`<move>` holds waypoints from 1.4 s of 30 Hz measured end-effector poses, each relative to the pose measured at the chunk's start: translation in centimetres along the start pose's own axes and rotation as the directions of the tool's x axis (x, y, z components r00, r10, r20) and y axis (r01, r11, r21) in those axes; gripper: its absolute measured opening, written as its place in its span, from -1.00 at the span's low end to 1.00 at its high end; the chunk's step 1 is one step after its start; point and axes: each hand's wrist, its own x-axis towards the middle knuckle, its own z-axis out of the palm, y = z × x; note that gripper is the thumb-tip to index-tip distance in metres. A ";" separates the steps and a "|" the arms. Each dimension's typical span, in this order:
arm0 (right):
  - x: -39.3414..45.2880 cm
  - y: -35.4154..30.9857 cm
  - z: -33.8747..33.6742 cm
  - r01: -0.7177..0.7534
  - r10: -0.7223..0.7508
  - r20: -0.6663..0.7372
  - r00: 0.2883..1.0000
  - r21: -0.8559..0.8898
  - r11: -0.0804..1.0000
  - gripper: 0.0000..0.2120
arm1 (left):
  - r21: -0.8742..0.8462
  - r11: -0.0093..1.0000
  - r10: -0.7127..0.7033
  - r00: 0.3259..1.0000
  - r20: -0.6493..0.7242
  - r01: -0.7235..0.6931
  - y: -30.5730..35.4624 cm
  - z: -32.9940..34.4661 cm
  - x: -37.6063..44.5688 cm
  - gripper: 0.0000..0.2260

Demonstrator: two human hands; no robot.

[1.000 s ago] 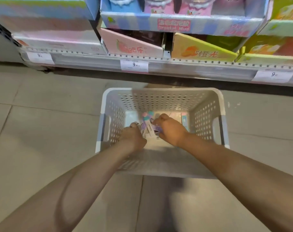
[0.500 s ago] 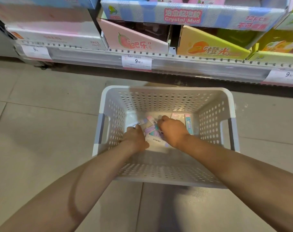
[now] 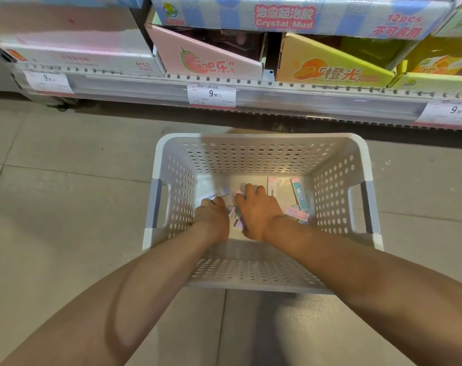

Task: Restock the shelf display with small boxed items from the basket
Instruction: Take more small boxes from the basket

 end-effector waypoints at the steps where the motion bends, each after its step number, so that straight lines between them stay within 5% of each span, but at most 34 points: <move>1: 0.0 -0.2 0.3 -0.013 0.013 0.018 1.000 -0.010 1.000 -0.32 | -0.043 0.999 -0.006 1.000 0.013 0.007 0.0 0.1 0.1 -0.49; 8: 0.0 -0.8 1.8 -0.093 0.095 0.044 0.995 -0.037 0.995 -0.41 | -0.328 0.944 -0.017 1.000 -0.023 0.009 0.3 -0.9 -1.0 -0.68; 15: -0.5 -0.5 2.0 -0.036 0.034 0.039 0.999 0.045 0.998 -0.44 | -0.242 0.970 -0.006 0.997 -0.082 -0.014 -0.1 -1.3 -1.2 -0.67; 25: -0.1 -0.3 1.3 -0.032 0.017 -0.059 0.998 -0.274 0.961 -0.64 | -0.268 0.961 0.042 0.996 -0.080 -0.063 0.0 -1.2 -0.8 -0.63; 29: -0.3 -0.1 0.2 0.022 -0.035 -0.051 0.998 -0.245 0.969 -0.63 | -0.299 0.949 0.063 0.991 -0.120 -0.097 -0.5 -1.9 -0.7 -0.64; 32: -1.0 0.5 -1.1 0.000 -0.003 -0.025 1.000 -0.103 0.995 -0.55 | -0.376 0.920 0.052 0.986 -0.158 -0.109 -0.8 -3.1 -0.7 -0.73; 34: -1.3 0.8 -1.1 -0.019 0.014 0.026 1.000 0.185 0.982 -0.65 | -0.447 0.888 0.033 0.985 -0.170 -0.107 -1.0 -3.9 -0.9 -0.78; 37: -2.4 1.1 -2.0 -0.150 0.080 0.151 0.985 0.546 0.824 -0.67 | -0.528 0.841 0.041 0.987 -0.157 -0.118 -1.3 -5.4 -2.1 -0.80; 42: -4.4 0.6 -5.8 -0.255 0.185 0.186 0.965 0.828 0.500 -0.73 | -0.615 0.780 0.038 0.990 -0.138 -0.115 -1.8 -8.5 -5.0 -0.75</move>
